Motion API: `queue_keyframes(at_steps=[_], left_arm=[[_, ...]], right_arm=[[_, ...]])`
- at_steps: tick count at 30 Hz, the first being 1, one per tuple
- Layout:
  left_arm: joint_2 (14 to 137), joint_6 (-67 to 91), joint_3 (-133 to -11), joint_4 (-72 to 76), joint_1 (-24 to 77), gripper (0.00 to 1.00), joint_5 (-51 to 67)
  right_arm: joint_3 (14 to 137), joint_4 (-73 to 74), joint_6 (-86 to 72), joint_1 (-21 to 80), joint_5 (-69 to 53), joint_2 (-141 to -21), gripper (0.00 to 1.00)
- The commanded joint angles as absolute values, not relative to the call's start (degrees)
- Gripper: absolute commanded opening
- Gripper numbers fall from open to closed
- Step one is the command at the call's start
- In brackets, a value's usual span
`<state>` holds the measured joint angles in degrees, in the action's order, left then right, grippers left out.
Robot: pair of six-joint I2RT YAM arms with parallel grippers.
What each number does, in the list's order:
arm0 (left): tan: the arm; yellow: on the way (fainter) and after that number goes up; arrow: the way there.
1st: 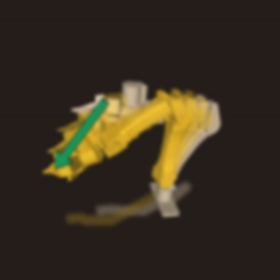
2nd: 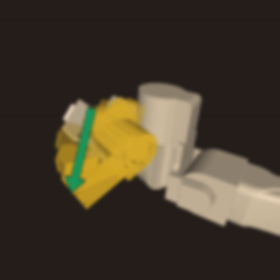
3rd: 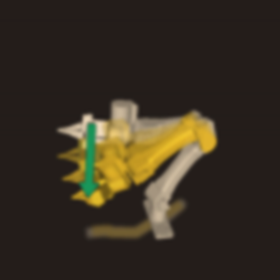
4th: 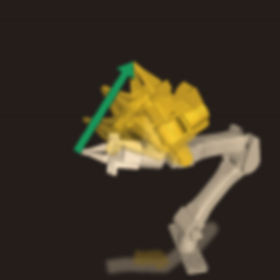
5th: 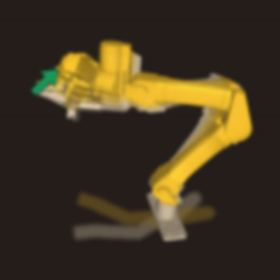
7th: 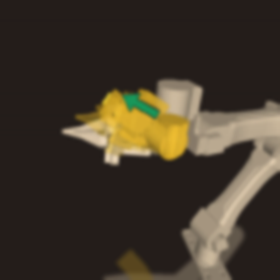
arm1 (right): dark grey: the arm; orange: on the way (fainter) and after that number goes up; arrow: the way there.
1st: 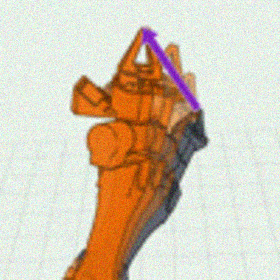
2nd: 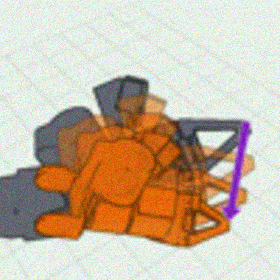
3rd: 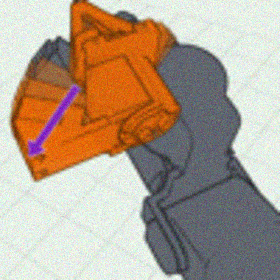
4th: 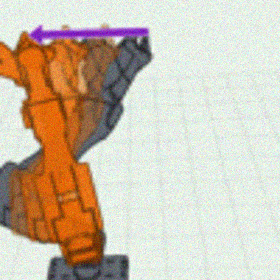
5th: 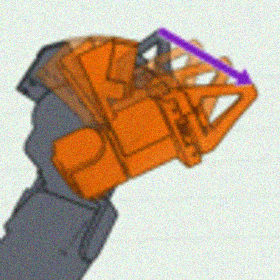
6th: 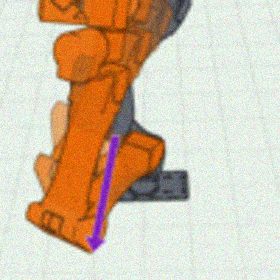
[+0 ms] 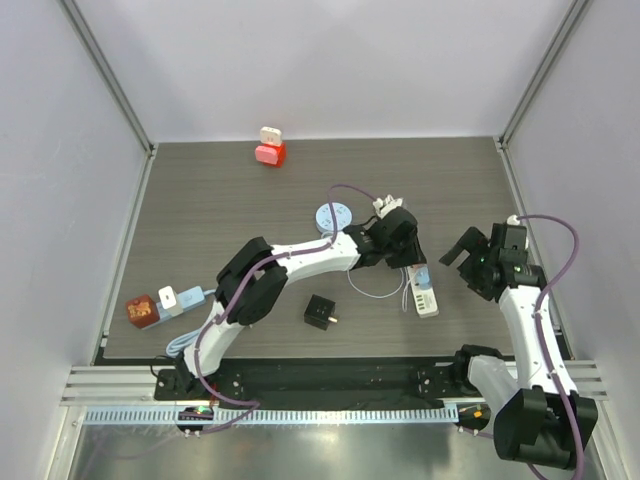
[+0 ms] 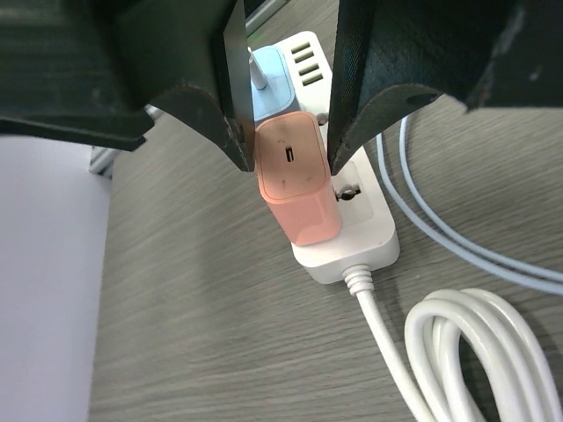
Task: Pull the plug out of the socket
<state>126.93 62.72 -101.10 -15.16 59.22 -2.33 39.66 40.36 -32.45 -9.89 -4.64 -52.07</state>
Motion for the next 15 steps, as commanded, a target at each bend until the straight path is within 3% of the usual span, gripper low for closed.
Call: queue_keyframes(at_steps=[1, 5, 12, 13, 15], left_arm=[[123.1, 56.4, -96.4, -6.8, 57.8, 0.0, 6.6], [121.1, 56.6, -89.8, 4.8, 55.1, 0.0, 14.1], [119.4, 54.8, -85.3, 9.0, 51.7, 0.0, 22.2], [119.2, 54.2, -84.7, 9.6, 51.3, 0.0, 23.1], [118.6, 53.9, -83.0, 11.9, 50.2, 0.0, 26.4]], right_arm=[[39.6, 39.7, -32.4, -6.7, -7.6, -50.3, 0.99], [39.4, 40.8, -33.3, -1.2, -8.8, -51.8, 0.95], [38.1, 41.0, -35.6, 5.4, -7.0, -48.6, 0.88], [37.9, 40.6, -35.5, 6.0, -7.5, -48.7, 0.85], [37.2, 40.3, -35.4, 6.8, -9.1, -49.5, 0.69]])
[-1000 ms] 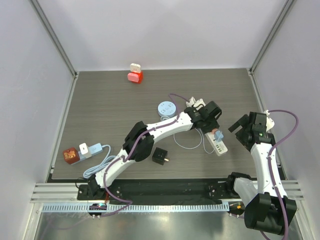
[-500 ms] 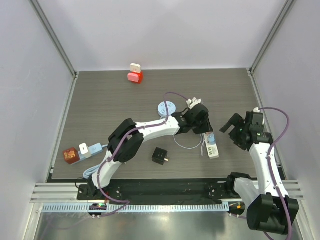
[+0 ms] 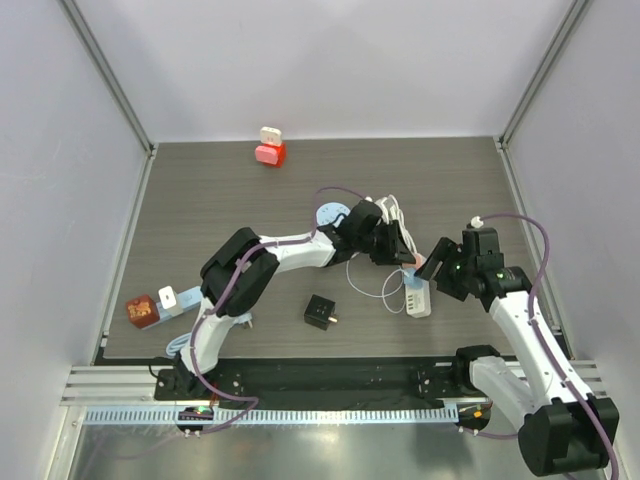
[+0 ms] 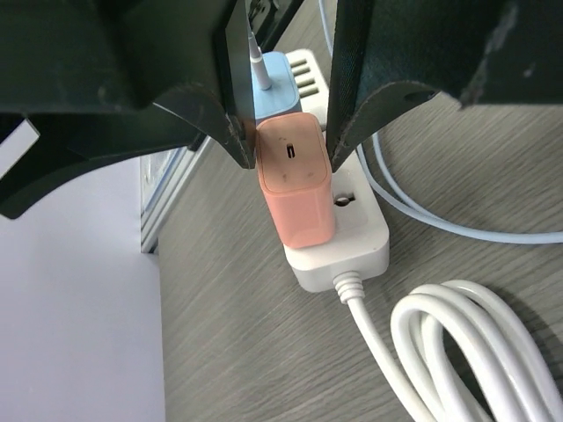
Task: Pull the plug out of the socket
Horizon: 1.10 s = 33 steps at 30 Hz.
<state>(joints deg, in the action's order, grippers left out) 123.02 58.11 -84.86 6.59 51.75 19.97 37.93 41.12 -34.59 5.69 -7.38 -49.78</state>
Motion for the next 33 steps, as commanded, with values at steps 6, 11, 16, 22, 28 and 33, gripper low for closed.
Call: queue_keyframes(at_steps=[6, 11, 16, 22, 28, 33], left_arm=[[119.6, 52.9, -81.2, 15.1, 47.6, 0.0, 34.4], [120.1, 52.1, -80.9, 15.4, 46.8, 0.0, 38.8], [120.1, 52.2, -80.2, 16.6, 46.5, 0.0, 40.5], [120.1, 53.2, -79.3, 18.4, 46.4, 0.0, 41.9], [120.1, 55.5, -77.3, 25.0, 46.4, 0.0, 43.2], [115.4, 54.1, -70.8, 33.8, 46.8, 0.0, 38.2]], right_arm=[[37.6, 40.3, -35.4, 11.1, -6.9, -51.5, 0.7], [36.9, 38.8, -37.3, 14.7, -5.8, -54.7, 0.73], [32.1, 32.5, -40.6, 19.2, -6.3, -56.2, 0.72], [28.3, 26.5, -41.4, 19.9, -5.0, -57.1, 0.72], [26.5, 21.0, -41.6, 19.9, -4.9, -57.9, 0.68], [21.8, 16.9, -45.3, 19.9, -4.3, -55.3, 0.37]])
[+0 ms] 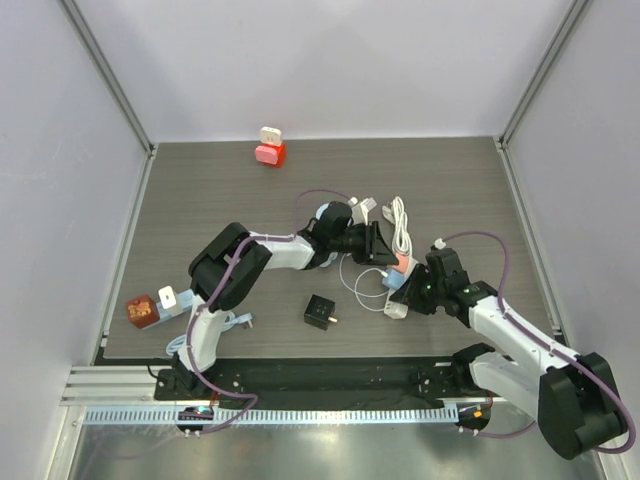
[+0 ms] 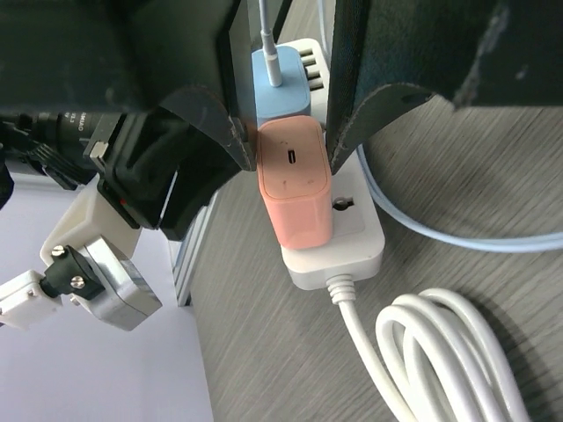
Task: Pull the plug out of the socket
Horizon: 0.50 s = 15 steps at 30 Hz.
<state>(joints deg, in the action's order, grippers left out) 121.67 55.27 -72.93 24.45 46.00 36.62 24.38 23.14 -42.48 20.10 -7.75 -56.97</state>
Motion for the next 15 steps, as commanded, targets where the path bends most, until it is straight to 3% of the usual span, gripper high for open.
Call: queue_keyframes(at_steps=[1, 4, 11, 15], left_arm=[[114.9, 53.3, -69.9, 34.3, 46.8, 0.0, 36.4], [112.4, 50.1, -67.5, 35.8, 47.3, 0.0, 32.7], [106.3, 43.5, -63.1, 34.4, 47.7, 0.0, 21.0], [105.1, 43.7, -66.3, 23.7, 46.9, 0.0, 18.6]], right_arm=[[21.2, 16.1, -45.8, 19.9, -3.5, -54.3, 0.21], [19.8, 16.2, -47.2, 19.9, -1.4, -53.2, 0.01], [17.6, 16.6, -50.7, 19.9, -0.7, -51.6, 0.01], [16.4, 17.0, -51.3, 19.1, -0.5, -50.3, 0.01]])
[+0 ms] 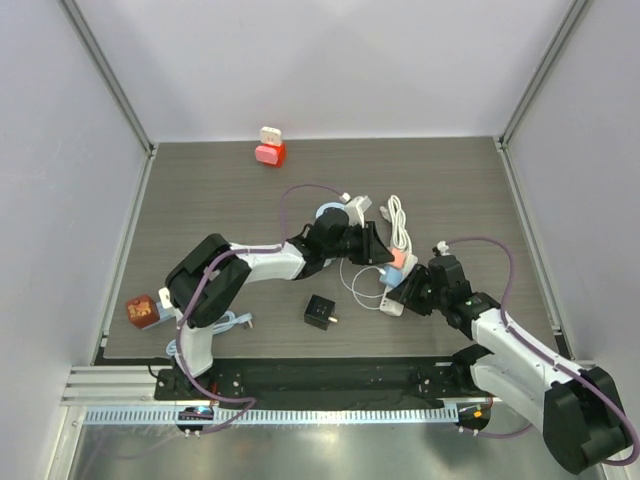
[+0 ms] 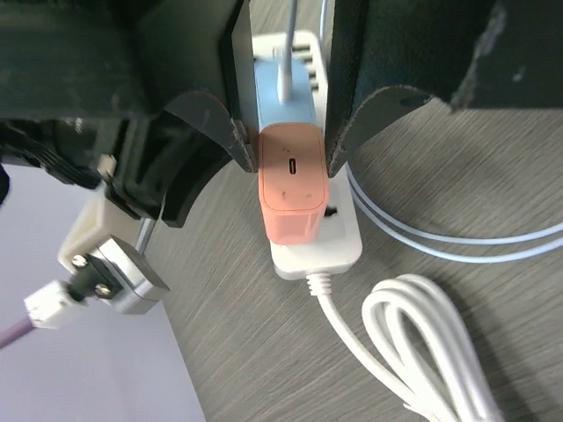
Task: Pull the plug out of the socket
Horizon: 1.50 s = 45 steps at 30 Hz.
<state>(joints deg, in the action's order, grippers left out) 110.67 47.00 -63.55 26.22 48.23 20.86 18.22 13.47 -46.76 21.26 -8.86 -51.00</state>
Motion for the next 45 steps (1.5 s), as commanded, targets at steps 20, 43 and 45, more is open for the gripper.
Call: queue_keyframes(at_steps=[20, 43, 45], left_arm=[[84.2, 30.3, -64.6, -3.5, 42.5, 0.0, 11.3], [46.4, 48.6, -25.5, -14.9, 35.3, 0.0, 20.3], [46.6, 49.5, -23.7, -14.9, 35.9, 0.02, 20.3]], right_arm=[[19.7, 20.2, -44.3, 15.0, -6.1, -46.1, 0.01], [21.6, 18.7, -39.7, 14.9, -11.2, -44.7, 0.01], [21.7, 18.0, -40.0, 15.0, -11.5, -45.1, 0.01]])
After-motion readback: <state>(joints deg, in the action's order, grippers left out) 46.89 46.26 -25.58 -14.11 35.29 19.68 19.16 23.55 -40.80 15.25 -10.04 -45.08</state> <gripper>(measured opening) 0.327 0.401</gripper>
